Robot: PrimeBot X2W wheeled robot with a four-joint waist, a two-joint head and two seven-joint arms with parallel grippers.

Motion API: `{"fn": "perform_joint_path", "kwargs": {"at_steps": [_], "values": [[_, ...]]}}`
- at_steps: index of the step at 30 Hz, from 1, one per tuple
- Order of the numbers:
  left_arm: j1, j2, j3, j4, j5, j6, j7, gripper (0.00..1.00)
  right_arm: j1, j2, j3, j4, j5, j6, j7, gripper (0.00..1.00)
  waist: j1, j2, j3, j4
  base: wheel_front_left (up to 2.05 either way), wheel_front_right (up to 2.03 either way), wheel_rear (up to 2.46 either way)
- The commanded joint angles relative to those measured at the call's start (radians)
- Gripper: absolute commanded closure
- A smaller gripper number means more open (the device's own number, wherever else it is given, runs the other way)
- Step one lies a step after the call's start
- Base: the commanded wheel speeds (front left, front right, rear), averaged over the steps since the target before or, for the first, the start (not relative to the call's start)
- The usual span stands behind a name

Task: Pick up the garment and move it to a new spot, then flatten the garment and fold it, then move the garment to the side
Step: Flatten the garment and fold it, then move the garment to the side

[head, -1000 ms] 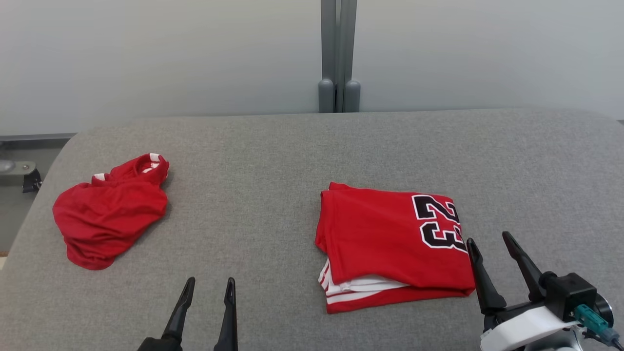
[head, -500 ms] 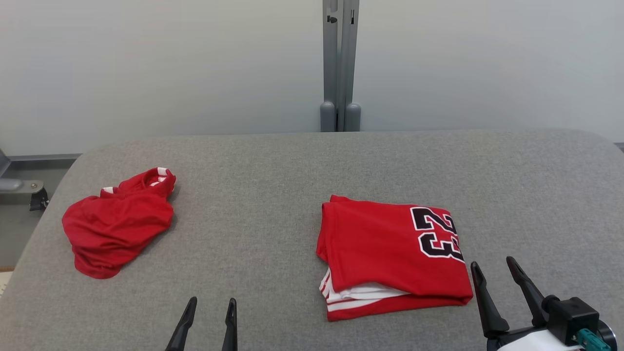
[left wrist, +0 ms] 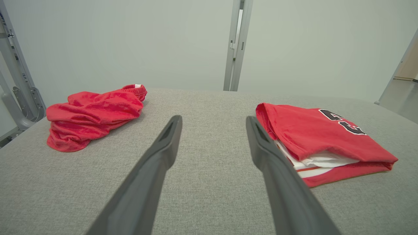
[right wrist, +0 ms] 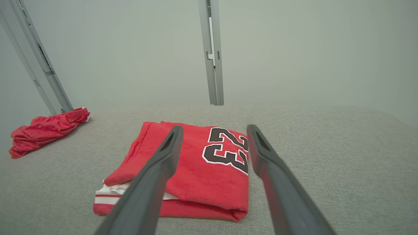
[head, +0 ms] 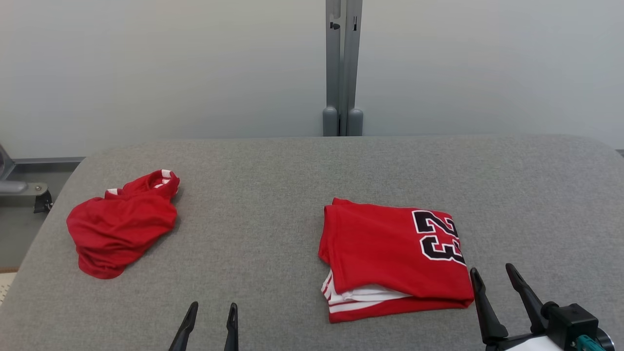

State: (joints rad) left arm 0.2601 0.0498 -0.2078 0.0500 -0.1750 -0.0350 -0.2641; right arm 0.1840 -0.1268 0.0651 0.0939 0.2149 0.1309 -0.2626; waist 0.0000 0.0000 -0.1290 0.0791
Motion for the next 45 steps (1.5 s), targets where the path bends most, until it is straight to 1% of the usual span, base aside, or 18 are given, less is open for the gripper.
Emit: {"fn": "perform_joint_path", "kwargs": {"at_steps": [1, 14, 23, 28, 32, 35, 39, 42, 45], "values": [[0.008, 0.002, 0.002, 0.000, 0.005, 0.001, 0.000, 0.00, 0.015, 0.002, 0.000, 0.000, 0.004, 0.000, -0.003, 0.00, 0.0000, 0.0000, 0.000, 0.001, 0.00, 0.00, 0.00], [0.008, 0.002, -0.004, -0.013, 0.016, 0.011, 0.000, 0.00, 0.020, 0.009, 0.003, -0.002, 0.005, 0.000, -0.003, 0.00, 0.0000, 0.0000, 0.009, -0.001, 0.00, 0.00, 0.00], [-0.017, 0.002, -0.026, -0.016, 0.021, 0.002, 0.000, 0.00, 0.009, 0.001, -0.006, 0.005, 0.021, 0.000, -0.003, 0.00, 0.0000, 0.0000, 0.042, -0.002, 0.00, 0.00, 0.00], [-0.041, 0.002, -0.047, -0.018, 0.030, -0.006, 0.000, 0.00, -0.043, -0.021, 0.004, 0.061, 0.079, 0.000, -0.003, 0.00, 0.0000, 0.0000, 0.078, 0.008, 0.00, 0.00, 0.00], [-0.065, 0.002, -0.077, -0.028, 0.025, -0.013, 0.000, 0.00, -0.126, -0.063, 0.034, 0.176, 0.168, -0.001, 0.000, 0.00, 0.0000, 0.0000, 0.113, 0.020, 0.00, 0.00, 0.00], [-0.085, 0.002, -0.099, -0.039, 0.027, -0.018, 0.000, 0.00, -0.231, -0.110, 0.074, 0.265, 0.258, 0.000, 0.070, 0.00, 0.0000, 0.0000, 0.146, 0.028, 0.00, 0.00, 0.00], [-0.124, 0.002, -0.119, -0.054, 0.034, -0.020, 0.000, 0.00, -0.360, -0.166, 0.094, 0.349, 0.360, 0.000, 0.177, 0.00, 0.0000, 0.0000, 0.205, 0.040, 0.00, 0.00, 0.00], [-0.147, 0.002, -0.128, -0.058, 0.039, -0.025, 0.000, 0.00, -0.436, -0.192, 0.103, 0.415, 0.412, 0.000, 0.250, 0.00, 0.0000, 0.0000, 0.242, 0.050, 0.00, 0.00, 0.00], [-0.171, 0.002, -0.136, -0.056, 0.038, -0.028, 0.000, 0.00, -0.491, -0.204, 0.121, 0.483, 0.461, 0.000, 0.321, 0.00, 0.0000, 0.0000, 0.273, 0.063, 0.00, 0.00, 0.00]]}}
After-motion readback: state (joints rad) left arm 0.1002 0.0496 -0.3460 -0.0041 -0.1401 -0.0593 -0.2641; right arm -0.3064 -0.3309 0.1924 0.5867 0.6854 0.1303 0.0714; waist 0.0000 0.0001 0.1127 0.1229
